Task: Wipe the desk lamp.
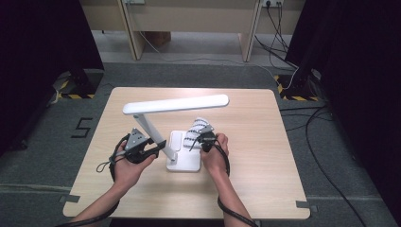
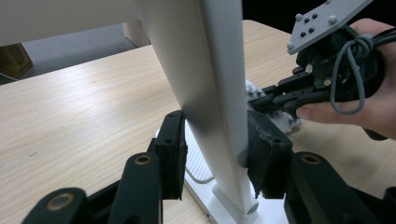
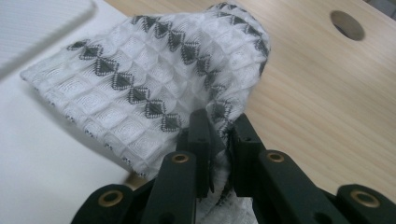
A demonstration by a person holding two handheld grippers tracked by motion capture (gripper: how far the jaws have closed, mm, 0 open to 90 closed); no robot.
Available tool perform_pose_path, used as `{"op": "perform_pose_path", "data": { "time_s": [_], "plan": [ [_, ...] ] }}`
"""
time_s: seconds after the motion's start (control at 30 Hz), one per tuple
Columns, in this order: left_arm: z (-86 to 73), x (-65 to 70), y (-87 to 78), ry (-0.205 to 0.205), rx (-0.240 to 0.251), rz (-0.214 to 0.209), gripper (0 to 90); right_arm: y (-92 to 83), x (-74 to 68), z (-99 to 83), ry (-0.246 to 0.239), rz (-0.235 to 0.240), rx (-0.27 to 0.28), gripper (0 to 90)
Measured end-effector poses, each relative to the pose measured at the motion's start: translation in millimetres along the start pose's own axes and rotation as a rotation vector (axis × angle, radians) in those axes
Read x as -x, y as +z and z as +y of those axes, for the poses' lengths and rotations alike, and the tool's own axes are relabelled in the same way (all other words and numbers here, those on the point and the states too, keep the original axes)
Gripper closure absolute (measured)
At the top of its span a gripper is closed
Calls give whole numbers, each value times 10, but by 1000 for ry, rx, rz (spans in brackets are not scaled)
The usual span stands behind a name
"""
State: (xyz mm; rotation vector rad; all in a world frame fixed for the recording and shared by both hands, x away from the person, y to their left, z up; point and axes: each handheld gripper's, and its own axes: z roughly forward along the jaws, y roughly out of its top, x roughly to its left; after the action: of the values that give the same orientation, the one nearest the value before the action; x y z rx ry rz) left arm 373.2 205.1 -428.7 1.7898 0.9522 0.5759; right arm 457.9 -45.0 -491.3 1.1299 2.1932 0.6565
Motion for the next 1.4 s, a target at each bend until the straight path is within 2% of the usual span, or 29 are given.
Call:
{"op": "perform_pose_path", "data": {
  "time_s": [0.13,0.23,0.3,0.43,0.57,0.63,0.7,0.87,0.9,1.03,1.13,1.3,1.4],
  "plan": [
    [-4,0,-1,0,2,1,600,-4,112,-11,31,-39,-9,822],
    [-7,4,-1,2,4,4,599,-36,98,78,54,-25,34,822],
    [-8,5,-2,1,5,3,599,-46,38,174,62,9,73,821],
    [-10,4,-4,1,6,2,597,-1,-165,362,34,70,116,817],
    [-10,1,-7,13,10,10,597,111,-328,423,-17,113,101,817],
    [-14,2,-7,12,13,9,597,162,-369,399,-31,120,84,817],
    [-14,2,-8,11,12,9,598,183,-362,359,-22,116,79,818],
    [-16,13,-6,11,14,12,599,146,-277,305,-30,85,58,818],
    [-22,18,-4,-2,15,5,598,139,-239,275,-30,76,52,818],
    [-18,20,-4,1,10,6,598,89,-80,179,-4,40,36,818],
    [-20,18,-4,0,12,5,598,20,100,100,21,-5,28,817],
    [-21,21,-7,-2,11,8,598,-90,439,-28,106,-114,13,813],
    [-24,26,-9,-4,13,8,598,-109,571,-108,147,-145,-6,804]
  ]
}}
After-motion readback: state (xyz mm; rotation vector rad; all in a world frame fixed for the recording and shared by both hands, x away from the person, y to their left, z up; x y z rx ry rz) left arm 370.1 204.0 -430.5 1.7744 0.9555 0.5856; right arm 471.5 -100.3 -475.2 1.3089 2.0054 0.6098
